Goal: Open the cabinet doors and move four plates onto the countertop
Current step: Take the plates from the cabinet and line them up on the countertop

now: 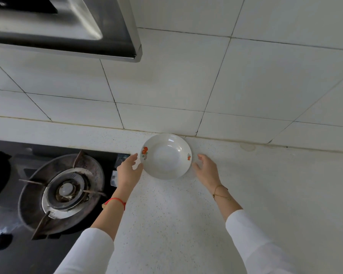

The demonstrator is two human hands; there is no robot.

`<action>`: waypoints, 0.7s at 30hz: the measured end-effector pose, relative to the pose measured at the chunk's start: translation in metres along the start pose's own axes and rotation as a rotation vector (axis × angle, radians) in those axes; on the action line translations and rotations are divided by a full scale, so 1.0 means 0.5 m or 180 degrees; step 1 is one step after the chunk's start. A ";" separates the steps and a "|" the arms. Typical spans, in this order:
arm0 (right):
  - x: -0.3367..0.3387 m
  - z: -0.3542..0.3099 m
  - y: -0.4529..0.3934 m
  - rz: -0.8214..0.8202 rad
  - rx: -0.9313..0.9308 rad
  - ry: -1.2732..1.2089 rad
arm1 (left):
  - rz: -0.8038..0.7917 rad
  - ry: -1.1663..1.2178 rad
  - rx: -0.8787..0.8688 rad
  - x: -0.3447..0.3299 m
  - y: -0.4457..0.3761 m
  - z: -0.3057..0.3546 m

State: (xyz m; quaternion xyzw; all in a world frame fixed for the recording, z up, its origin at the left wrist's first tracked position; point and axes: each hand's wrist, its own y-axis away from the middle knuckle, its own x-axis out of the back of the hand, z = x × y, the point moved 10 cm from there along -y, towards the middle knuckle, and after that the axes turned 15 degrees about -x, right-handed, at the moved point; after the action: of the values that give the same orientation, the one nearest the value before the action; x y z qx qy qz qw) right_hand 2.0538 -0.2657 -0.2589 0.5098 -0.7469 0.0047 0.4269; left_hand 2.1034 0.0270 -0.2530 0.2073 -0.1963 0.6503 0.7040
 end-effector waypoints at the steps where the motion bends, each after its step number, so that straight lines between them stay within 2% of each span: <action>1: 0.012 0.000 0.016 0.0034 0.0064 0.0075 | -0.0020 -0.0116 -0.0099 0.010 0.010 0.013; 10: 0.125 0.010 0.205 0.0483 0.0563 0.0326 | -0.0081 -0.0500 -0.0864 0.073 0.154 0.138; 21: 0.260 0.089 0.445 0.0870 0.1009 0.0209 | 0.0083 -0.0728 -0.1294 0.137 0.424 0.259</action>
State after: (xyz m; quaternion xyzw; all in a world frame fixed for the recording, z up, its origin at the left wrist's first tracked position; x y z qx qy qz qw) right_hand 1.8403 -0.2770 -0.1082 0.4641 -0.7847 0.1967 0.3609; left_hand 1.8962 0.0279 -0.0996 0.1310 -0.4044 0.5787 0.6959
